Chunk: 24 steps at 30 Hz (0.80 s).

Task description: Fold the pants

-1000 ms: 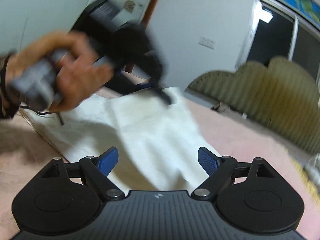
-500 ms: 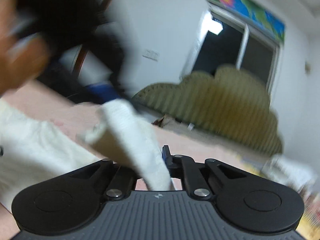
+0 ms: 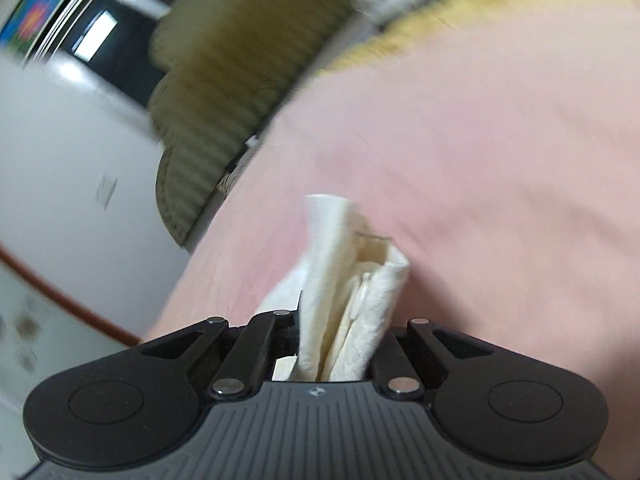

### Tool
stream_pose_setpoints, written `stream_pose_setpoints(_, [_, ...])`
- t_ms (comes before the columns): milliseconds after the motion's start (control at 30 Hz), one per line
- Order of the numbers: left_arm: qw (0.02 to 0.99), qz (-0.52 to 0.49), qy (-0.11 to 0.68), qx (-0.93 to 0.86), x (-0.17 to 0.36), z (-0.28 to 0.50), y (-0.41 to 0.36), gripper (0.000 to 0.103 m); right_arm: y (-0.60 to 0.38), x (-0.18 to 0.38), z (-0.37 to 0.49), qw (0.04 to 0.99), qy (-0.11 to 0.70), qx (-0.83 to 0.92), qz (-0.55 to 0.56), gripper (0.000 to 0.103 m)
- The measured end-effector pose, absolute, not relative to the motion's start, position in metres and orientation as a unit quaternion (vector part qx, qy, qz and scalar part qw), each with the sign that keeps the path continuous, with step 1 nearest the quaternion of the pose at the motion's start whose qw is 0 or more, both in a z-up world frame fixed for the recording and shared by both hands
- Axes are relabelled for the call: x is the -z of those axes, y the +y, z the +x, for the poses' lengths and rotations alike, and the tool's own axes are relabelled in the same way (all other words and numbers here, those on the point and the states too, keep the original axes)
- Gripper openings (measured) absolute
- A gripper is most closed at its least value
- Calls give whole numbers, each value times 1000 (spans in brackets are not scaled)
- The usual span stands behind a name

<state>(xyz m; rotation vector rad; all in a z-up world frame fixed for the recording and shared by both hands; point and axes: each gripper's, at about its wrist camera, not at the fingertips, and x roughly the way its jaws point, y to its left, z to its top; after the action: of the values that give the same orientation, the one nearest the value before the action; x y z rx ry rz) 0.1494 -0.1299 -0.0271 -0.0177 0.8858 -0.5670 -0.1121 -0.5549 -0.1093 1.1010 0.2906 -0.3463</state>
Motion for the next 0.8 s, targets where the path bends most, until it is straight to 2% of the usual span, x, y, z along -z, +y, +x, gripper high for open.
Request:
stream_pose_setpoints(100, [886,-62,375,266,5,146,-109,48,-534,70,-101,882,125,173,420,6])
stream_pose_setpoints(233, [920,-126,309,205,-27,141,-76,62,-454,-4,-60,967,113,173,150,6])
stream_pose_setpoints(300, [930,-147,286,177,-37,139,-58,65,-392,-21,-35,985,98,143,16,6])
stream_pose_setpoints(367, [935,-155,278,155,-43,138,-43,67,-323,-13,-5,988,111,75,-79,6])
stream_pose_setpoints(500, [937,-140,293,128,-42,142,-26,67,-193,60,20,937,198,-95,-270,6])
stream_pose_setpoints(600, [934,-146,302,124,-37,143,-16,67,-160,85,13,927,198,-112,-298,7])
stream_pose_setpoints(800, [931,-162,302,127,-30,149,-16,67,-150,80,11,936,175,-106,-286,7])
